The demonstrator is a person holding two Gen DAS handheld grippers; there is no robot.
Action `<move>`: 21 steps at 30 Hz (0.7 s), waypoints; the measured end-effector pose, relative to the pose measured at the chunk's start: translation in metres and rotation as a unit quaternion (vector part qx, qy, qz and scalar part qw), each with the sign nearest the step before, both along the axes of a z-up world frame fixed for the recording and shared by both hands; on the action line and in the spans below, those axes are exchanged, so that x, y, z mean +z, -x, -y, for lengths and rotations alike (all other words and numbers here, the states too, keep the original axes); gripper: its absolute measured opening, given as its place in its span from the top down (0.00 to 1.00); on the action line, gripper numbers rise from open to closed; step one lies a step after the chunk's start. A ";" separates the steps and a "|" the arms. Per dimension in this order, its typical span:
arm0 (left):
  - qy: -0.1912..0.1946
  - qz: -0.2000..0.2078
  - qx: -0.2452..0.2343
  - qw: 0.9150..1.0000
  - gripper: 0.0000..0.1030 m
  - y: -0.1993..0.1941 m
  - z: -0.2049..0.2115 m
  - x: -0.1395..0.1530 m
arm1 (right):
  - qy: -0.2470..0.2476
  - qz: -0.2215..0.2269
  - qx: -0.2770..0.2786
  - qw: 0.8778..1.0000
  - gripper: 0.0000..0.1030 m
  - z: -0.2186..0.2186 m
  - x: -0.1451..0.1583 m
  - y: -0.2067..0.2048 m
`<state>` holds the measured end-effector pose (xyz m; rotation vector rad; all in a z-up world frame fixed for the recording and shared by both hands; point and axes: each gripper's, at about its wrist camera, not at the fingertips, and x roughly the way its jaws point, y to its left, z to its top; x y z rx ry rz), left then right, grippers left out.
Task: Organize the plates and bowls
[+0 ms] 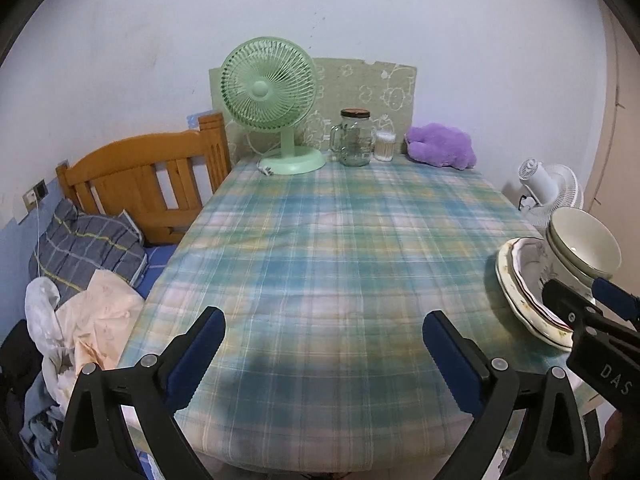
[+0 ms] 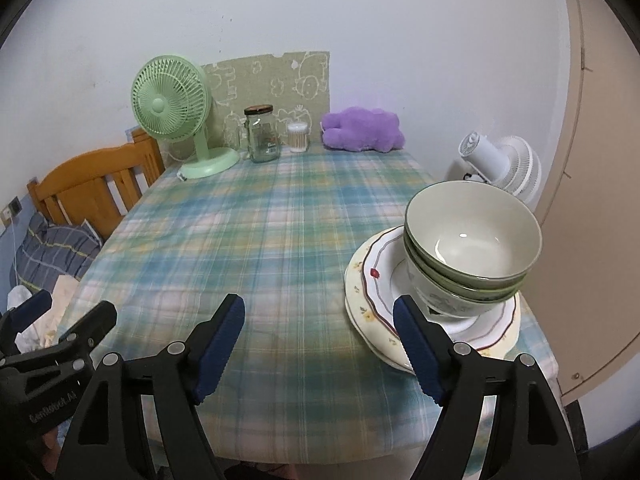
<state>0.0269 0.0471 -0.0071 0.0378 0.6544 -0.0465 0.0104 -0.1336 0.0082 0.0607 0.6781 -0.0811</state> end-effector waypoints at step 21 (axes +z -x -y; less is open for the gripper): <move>0.012 0.022 -0.005 1.000 0.00 0.015 0.005 0.009 | 0.010 0.018 0.001 1.000 0.19 -0.001 0.011 0.020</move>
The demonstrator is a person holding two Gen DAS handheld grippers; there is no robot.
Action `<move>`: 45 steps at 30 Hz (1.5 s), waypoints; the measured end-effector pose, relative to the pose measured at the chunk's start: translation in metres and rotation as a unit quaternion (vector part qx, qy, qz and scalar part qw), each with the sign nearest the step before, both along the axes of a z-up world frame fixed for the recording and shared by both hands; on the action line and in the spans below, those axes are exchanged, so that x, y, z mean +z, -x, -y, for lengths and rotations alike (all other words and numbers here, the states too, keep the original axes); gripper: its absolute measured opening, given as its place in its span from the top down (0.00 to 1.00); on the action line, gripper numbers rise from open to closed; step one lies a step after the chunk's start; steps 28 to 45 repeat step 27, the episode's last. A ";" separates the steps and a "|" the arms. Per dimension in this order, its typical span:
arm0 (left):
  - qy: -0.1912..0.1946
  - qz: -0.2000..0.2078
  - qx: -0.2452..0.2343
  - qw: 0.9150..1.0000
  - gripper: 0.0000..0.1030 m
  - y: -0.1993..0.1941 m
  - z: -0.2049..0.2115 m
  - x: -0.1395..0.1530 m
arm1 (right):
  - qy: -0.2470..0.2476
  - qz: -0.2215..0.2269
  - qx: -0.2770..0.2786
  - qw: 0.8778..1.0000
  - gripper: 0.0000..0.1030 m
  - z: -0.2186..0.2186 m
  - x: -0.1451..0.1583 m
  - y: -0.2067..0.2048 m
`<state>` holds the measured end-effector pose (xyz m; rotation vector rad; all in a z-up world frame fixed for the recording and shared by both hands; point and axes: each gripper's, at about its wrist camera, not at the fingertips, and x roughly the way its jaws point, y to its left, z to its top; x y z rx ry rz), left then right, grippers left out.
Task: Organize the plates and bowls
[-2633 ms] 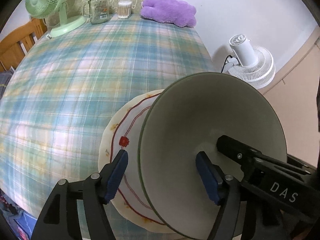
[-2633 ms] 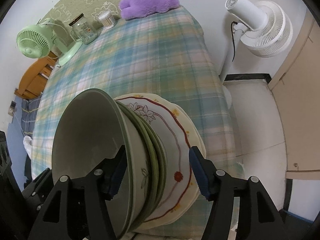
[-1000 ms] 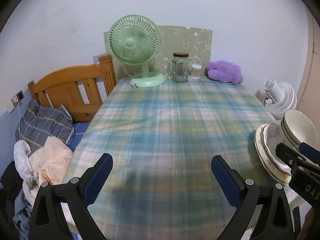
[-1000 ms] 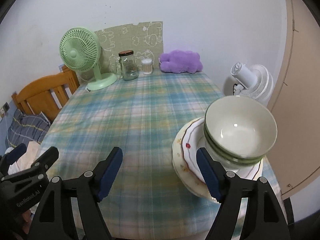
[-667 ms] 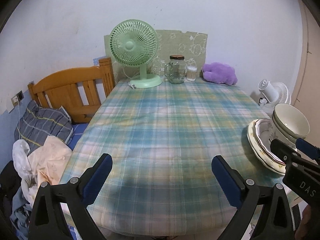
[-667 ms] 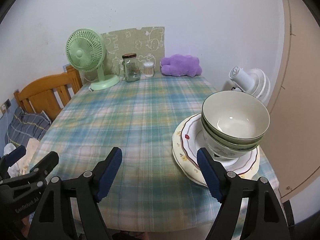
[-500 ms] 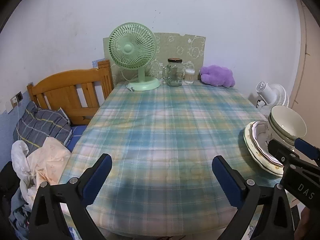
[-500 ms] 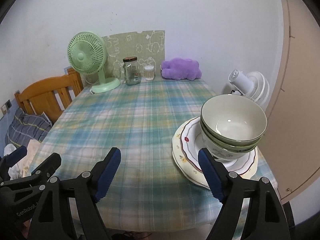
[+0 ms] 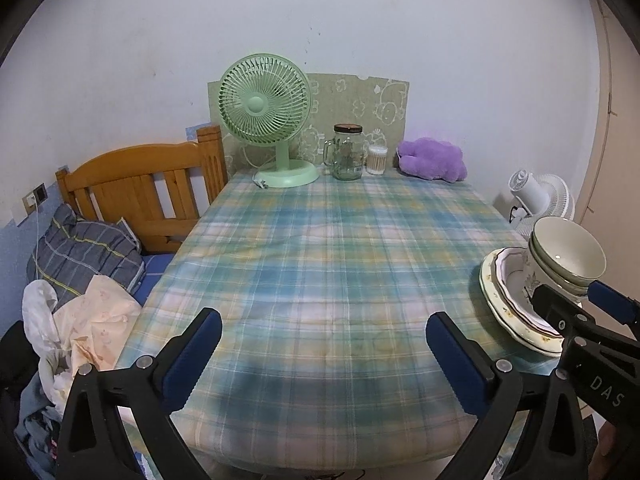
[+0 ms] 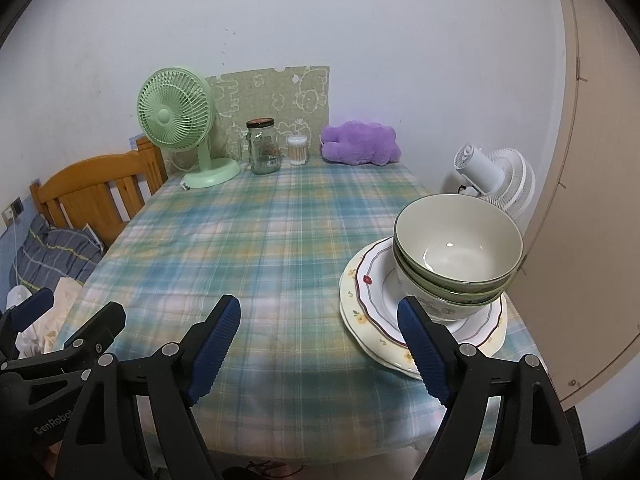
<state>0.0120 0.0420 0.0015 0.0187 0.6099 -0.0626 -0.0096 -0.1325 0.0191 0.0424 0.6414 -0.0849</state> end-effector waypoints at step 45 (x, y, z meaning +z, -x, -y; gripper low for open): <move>-0.002 0.020 -0.001 1.000 0.00 0.010 0.005 0.010 | 0.001 0.020 0.003 1.000 0.18 0.003 0.008 0.012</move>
